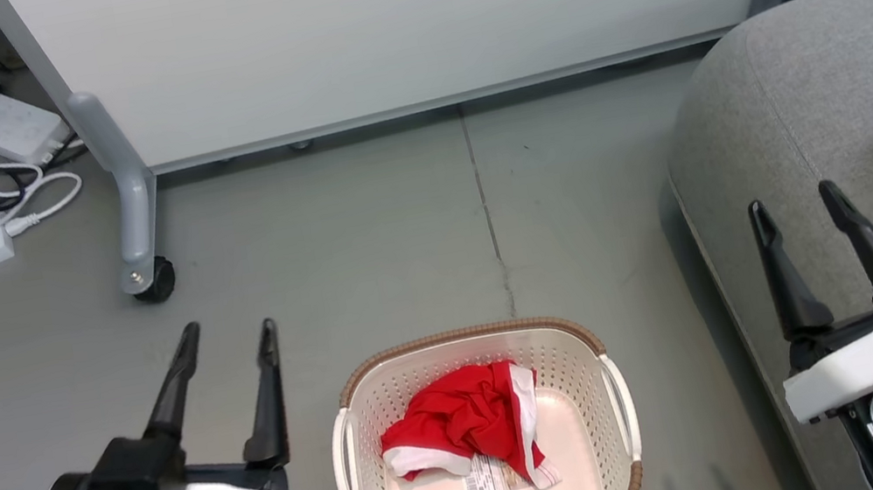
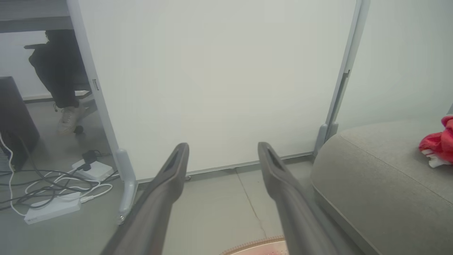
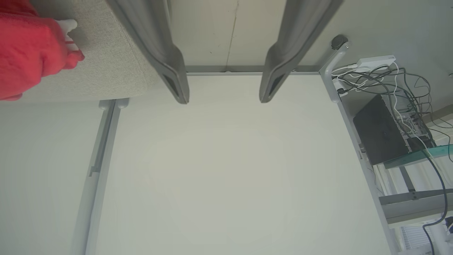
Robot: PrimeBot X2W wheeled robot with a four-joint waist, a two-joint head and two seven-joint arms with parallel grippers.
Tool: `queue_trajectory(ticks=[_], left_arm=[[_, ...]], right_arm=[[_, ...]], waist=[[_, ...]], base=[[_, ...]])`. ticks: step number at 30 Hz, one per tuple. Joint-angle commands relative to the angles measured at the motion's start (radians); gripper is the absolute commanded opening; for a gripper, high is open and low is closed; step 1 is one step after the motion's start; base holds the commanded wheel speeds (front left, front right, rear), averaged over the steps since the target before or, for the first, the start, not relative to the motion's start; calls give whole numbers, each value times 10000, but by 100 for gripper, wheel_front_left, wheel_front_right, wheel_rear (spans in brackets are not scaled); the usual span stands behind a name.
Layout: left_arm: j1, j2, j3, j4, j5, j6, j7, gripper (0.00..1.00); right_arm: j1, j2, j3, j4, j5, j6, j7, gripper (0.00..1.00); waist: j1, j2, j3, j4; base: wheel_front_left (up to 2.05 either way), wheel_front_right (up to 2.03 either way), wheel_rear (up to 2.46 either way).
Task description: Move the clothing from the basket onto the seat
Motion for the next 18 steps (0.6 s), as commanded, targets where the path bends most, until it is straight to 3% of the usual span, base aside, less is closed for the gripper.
queue_trajectory(ticks=[1,8,18], left_arm=[[276,24,269,-101,-36,139,-48,100],[1134,-89,1141,-349,105,259,-49,100],[1719,-227,1469,-313,298,-116,-51,100]], right_arm=[[187,-17,67,-37,-76,4,52,100],[599,-17,79,-137,4,3,121,100],[1535,-17,-175,-544,208,4,212,100]], waist=[[0,0,-157,28],[0,0,-478,56],[0,0,-954,30]], base=[[0,0,0],[0,0,0],[0,0,0]])
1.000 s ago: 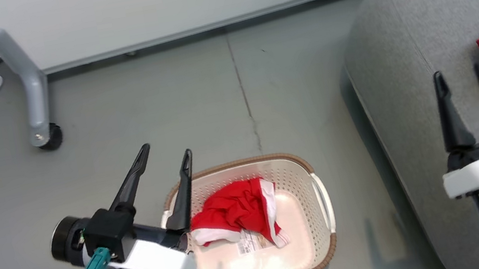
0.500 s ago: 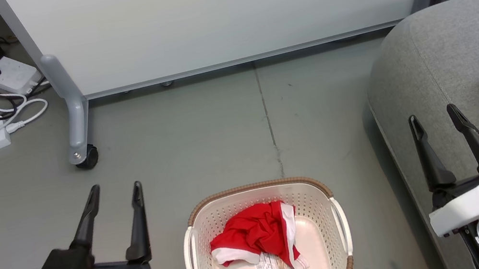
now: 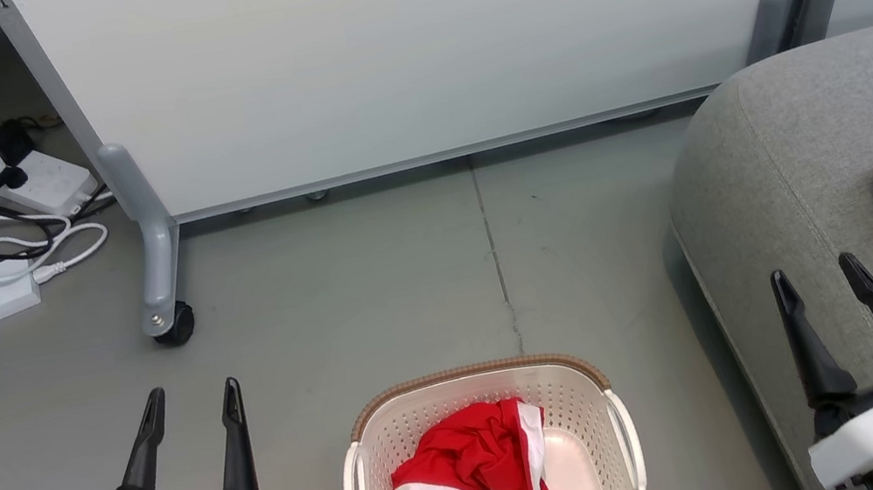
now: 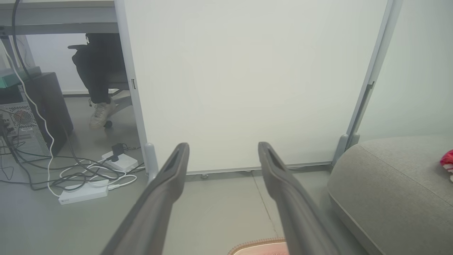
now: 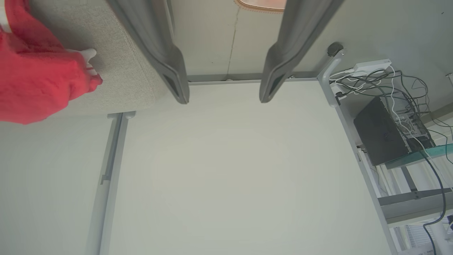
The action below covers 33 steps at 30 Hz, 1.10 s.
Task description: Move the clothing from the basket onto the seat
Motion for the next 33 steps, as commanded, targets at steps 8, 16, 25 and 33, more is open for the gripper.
queue_trajectory(ticks=[8,16,25,33], left_arm=[[150,-74,189,316,281,-171,-49,100],[202,-227,518,470,350,-381,-50,100],[262,-433,853,509,719,-712,-50,100],[339,-639,940,649,930,-946,-50,100]], right_arm=[[462,-36,-139,-331,70,6,152,100],[587,-35,-165,-420,74,6,213,100],[567,-35,-129,-436,89,6,201,100],[540,-35,-189,-411,109,5,191,100]], waist=[[0,0,-182,-59],[0,0,-223,-25],[0,0,-166,-19],[0,0,-145,21]], base=[[0,0,0],[0,0,0],[0,0,0],[0,0,0]])
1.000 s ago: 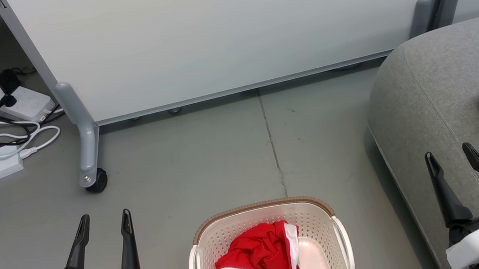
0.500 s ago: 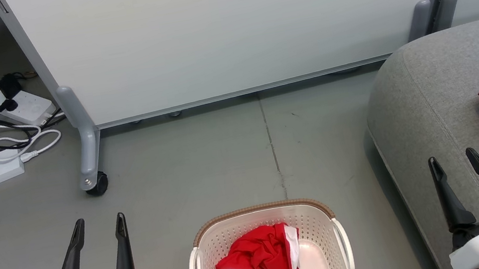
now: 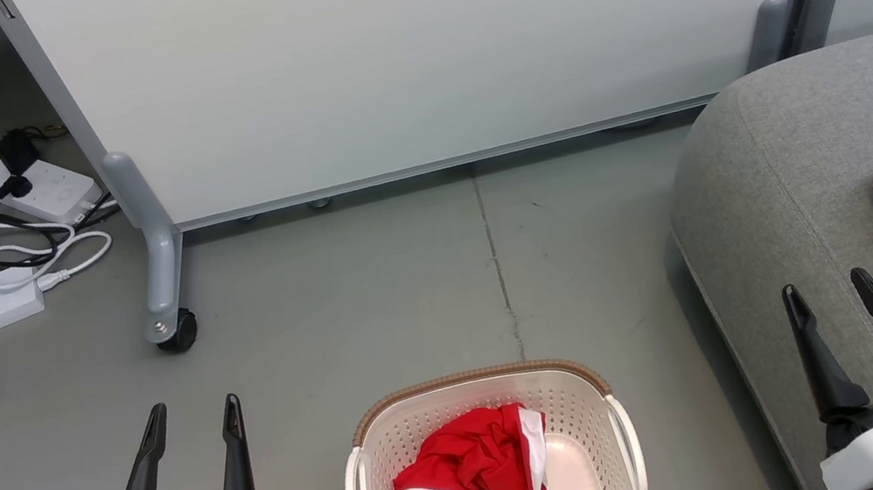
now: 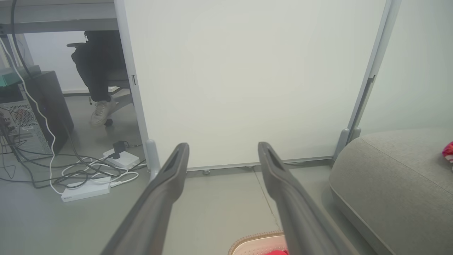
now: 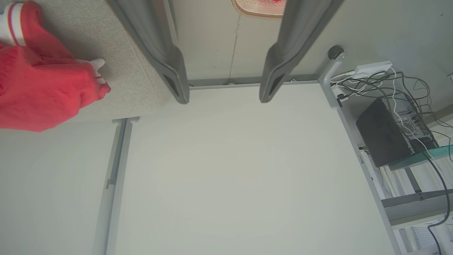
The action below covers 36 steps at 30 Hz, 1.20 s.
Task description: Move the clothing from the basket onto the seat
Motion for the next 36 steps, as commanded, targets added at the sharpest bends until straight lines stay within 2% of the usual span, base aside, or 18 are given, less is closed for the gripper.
queue_trajectory(ticks=[1,12,22,27,32,36], left_arm=[[74,-9,63,43,111,-62,-50,100],[-298,-145,181,128,302,-240,-50,100],[-1462,-425,-43,432,719,-600,-43,100],[-2590,-686,-581,1296,1084,-1011,-43,100],[-3876,-1081,-1375,2764,1478,-1530,-9,100],[-4935,-1370,-1930,3920,1891,-1775,118,100]], right_arm=[[44,-35,-31,-23,47,4,-43,100],[-192,-35,-90,-153,83,4,-86,100],[-1037,-36,-12,-642,62,4,-133,100],[-1739,-36,142,-809,137,4,-277,100],[-2514,-36,275,-841,250,4,-512,100],[-3077,-31,389,-851,480,4,-775,100]], waist=[[0,0,7,15],[0,0,419,97],[0,0,2127,-122],[0,0,3292,-423],[0,0,4424,-877],[0,0,5352,-1271]], base=[[0,0,0],[0,0,0],[0,0,0],[0,0,0],[0,0,0],[0,0,0]])
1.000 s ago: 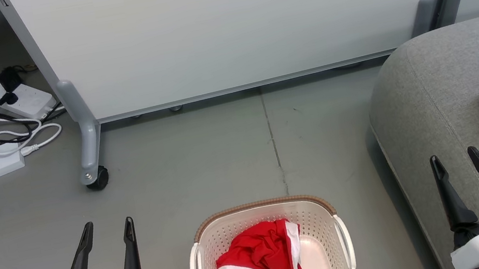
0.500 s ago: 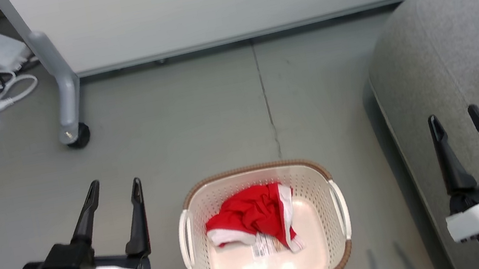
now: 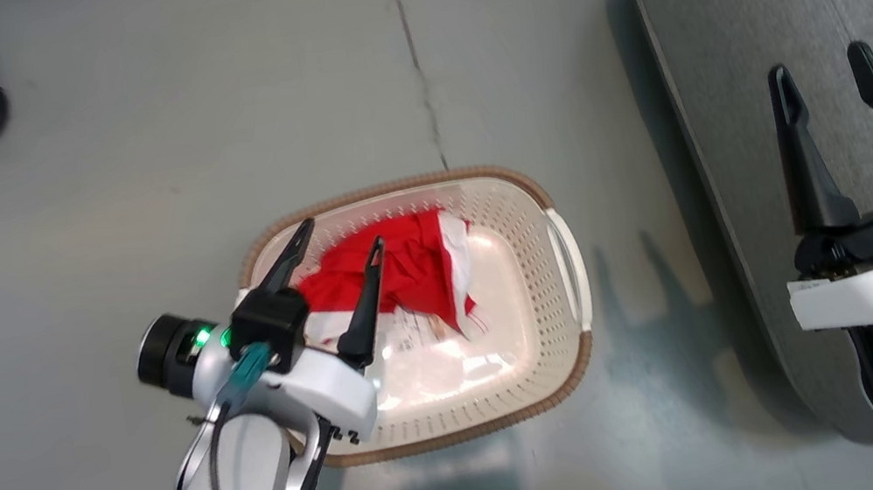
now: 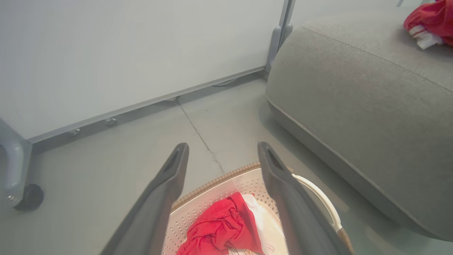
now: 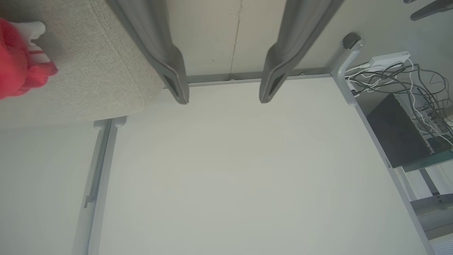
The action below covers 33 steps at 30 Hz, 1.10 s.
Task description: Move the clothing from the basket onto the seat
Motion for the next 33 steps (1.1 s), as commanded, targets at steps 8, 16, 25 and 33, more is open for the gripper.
queue_trajectory(ticks=[8,16,25,33], left_arm=[[-2383,-303,-895,2759,628,-445,795,100],[-3847,-359,-920,5080,627,-413,1628,100],[-5205,-78,-485,7405,200,-3,2397,100],[-5808,270,-227,7961,-87,443,2765,100]], right_arm=[[-1144,-26,640,88,531,5,-543,100],[-1750,-20,1171,278,975,6,-763,100],[-2312,-21,1832,112,1503,5,-798,100],[-2406,-24,2166,-83,1805,6,-781,100]], waist=[[0,0,2787,-1646],[0,0,3972,-2428],[0,0,4964,-3206],[0,0,5370,-3652]], base=[[0,0,0],[0,0,0],[0,0,0],[0,0,0]])
